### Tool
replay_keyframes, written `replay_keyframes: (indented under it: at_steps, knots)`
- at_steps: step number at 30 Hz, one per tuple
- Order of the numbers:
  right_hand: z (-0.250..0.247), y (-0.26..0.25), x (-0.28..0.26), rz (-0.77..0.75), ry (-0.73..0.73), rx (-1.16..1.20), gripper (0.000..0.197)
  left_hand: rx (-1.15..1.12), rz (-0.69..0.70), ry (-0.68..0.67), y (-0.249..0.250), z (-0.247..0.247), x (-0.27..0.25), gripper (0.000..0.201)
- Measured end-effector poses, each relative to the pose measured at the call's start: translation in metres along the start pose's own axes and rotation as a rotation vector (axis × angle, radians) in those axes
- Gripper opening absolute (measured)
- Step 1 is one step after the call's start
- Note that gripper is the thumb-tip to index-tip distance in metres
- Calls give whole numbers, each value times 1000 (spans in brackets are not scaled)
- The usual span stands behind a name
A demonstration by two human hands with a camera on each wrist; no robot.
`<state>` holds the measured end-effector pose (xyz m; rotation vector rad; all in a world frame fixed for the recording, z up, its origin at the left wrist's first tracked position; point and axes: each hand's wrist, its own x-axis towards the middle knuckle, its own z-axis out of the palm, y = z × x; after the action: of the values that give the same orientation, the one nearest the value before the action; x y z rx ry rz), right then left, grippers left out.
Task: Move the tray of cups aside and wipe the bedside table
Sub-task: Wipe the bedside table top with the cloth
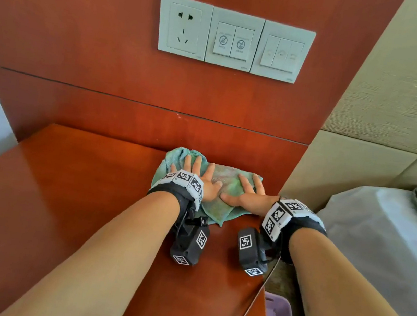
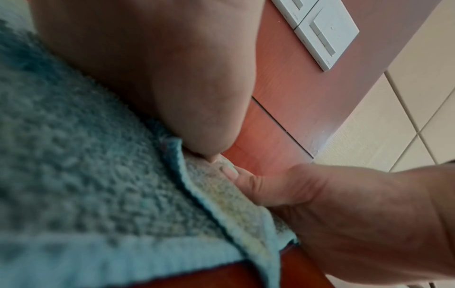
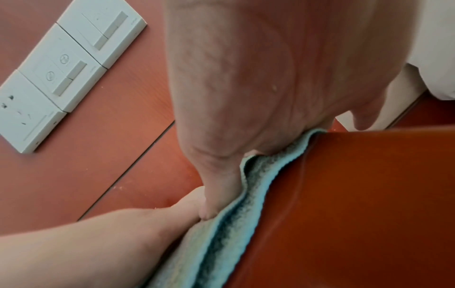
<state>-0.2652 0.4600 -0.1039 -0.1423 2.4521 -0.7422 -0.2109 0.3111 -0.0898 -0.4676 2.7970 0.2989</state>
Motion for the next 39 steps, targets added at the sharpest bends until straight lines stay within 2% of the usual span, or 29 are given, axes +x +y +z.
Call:
replay_keyframes:
  at_steps: [5, 8, 12, 18, 22, 26, 34, 37, 39]
  knots:
    - [14, 12, -27, 26, 5, 48, 100, 14, 35, -14, -5, 10, -31, 66]
    - [29, 19, -47, 45, 8, 54, 111, 8, 43, -29, -9, 18, -57, 66]
    - [48, 30, -81, 35, 29, 98, 101, 8, 54, -45, -16, 29, -92, 65]
    - [77, 42, -133, 36, 43, 128, 98, 13, 67, -32, -28, 48, -154, 65]
    - [98, 51, -169, 38, 82, 35, 102, 20, 67, -29, -35, 60, -191, 66]
    - [111, 60, -203, 16, 88, -11, 96, 30, 77, -44, -40, 68, -221, 66]
    - [121, 66, -239, 13, 72, -156, 99, 12, 114, -62, -50, 76, -257, 69]
    - [123, 67, -251, 5, 51, -300, 107, 4, 131, -60, -54, 78, -265, 70]
    - [129, 68, -261, -23, 102, -457, 111, -11, 140, -58, -56, 79, -270, 71]
